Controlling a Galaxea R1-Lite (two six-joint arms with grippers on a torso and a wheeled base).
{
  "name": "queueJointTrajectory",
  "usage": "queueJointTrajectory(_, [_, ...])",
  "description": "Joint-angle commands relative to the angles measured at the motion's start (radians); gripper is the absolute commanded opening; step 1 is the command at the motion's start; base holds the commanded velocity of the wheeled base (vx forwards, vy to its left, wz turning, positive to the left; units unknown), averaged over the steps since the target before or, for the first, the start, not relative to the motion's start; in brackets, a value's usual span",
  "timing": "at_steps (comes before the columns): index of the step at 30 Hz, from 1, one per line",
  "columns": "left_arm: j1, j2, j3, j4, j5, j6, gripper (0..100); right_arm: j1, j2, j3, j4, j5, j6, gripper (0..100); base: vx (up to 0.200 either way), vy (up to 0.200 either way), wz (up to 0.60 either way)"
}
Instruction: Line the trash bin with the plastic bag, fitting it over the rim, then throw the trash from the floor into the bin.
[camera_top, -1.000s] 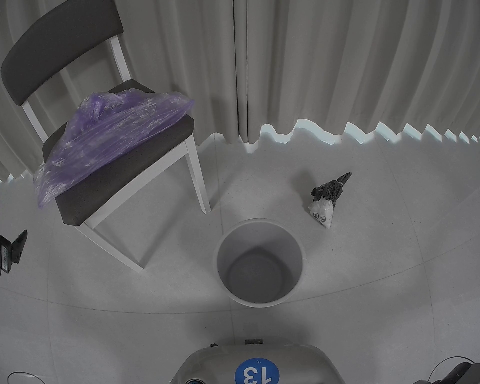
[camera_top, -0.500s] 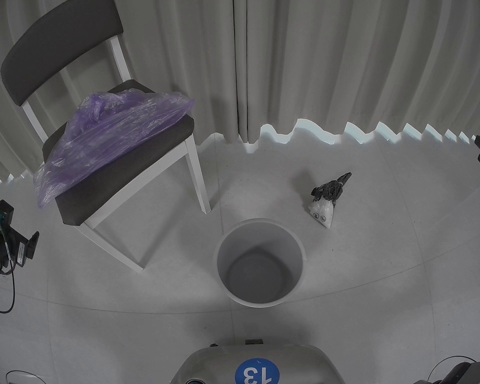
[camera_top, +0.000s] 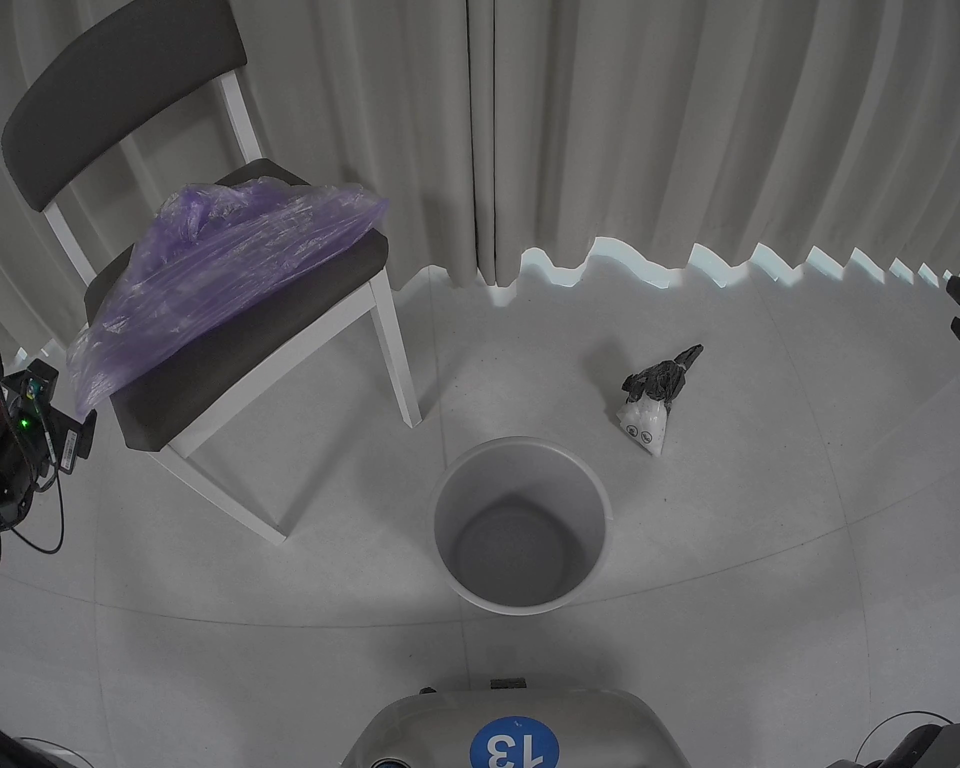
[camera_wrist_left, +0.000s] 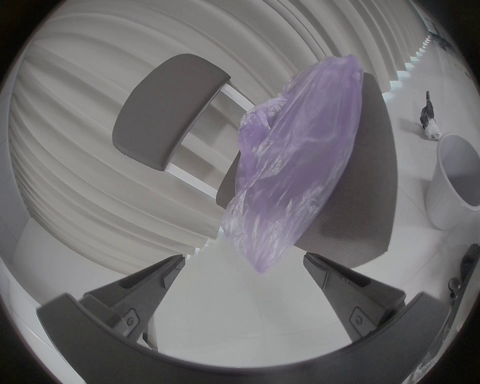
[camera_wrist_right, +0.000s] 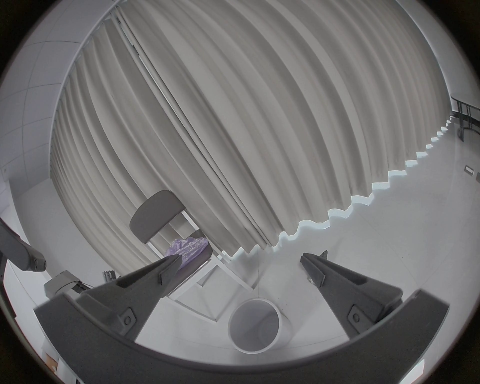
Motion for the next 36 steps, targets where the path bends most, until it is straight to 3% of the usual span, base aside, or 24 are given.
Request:
queueJointTrajectory(1, [0.001, 0.150, -0.006, -0.076, 0.001, -0.003, 100, 0.000, -0.013, 0.000, -0.004, 0.001, 0.004, 100, 0.000, 0.000, 0.00])
queueJointTrajectory(11, [-0.001, 0.152, -0.018, -0.089, 0.017, -0.004, 100, -0.001, -0.013, -0.003, -0.008, 0.001, 0.005, 100, 0.000, 0.000, 0.00])
queueJointTrajectory(17, [0.001, 0.152, -0.045, -0.173, 0.013, -0.012, 100, -0.001, -0.025, -0.001, -0.015, 0.001, 0.005, 100, 0.000, 0.000, 0.00])
queueJointTrajectory(31, [-0.001, 0.101, -0.034, -0.211, 0.019, -0.108, 100, -0.001, -0.039, -0.003, -0.018, 0.001, 0.005, 100, 0.000, 0.000, 0.00])
queueJointTrajectory(36, [0.002, 0.080, -0.043, -0.253, 0.076, -0.127, 100, -0.001, -0.039, -0.003, -0.018, 0.002, 0.005, 100, 0.000, 0.000, 0.00])
